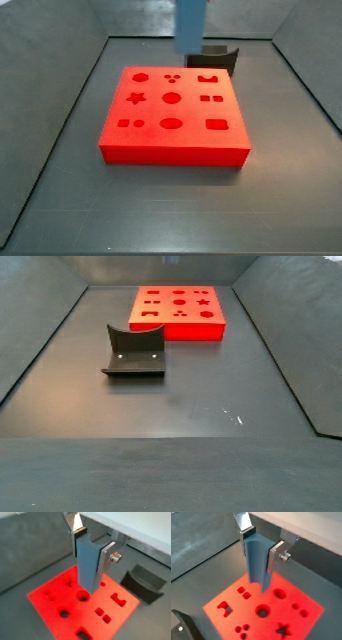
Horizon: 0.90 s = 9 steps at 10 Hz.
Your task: Insert the arch object.
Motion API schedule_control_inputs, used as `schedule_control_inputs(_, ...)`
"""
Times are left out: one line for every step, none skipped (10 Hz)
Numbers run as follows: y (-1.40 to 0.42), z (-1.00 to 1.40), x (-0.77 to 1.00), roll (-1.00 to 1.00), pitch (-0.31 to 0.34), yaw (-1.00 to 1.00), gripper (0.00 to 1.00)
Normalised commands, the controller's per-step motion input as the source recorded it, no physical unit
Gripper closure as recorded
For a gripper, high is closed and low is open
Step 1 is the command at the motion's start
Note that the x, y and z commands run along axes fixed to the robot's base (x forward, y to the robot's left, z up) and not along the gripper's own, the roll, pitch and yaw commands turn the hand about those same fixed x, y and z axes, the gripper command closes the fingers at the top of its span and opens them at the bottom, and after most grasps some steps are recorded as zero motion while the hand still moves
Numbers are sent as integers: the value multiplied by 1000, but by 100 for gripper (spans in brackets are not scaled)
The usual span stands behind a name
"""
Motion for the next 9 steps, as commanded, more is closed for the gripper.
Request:
schedule_control_inputs(477,-617,586,0,-124,-160,100)
schedule_control_inputs(471,-654,497,37,-154,-106,100)
schedule_control_inputs(454,-651,451,61,-187,-43,100)
schedule_control_inputs(429,-626,437,84,-166,-9,100)
schedule_control_inputs(391,-569,431,100,-139,0,100)
schedule_control_inputs(366,-514,423,136,-97,0,100)
schedule_control_inputs(354,-426,406,106,0,-9,100)
schedule_control_inputs(231,-277,69,66,0,0,100)
schedule_control_inputs(129,-171,-120,19,0,-17,100)
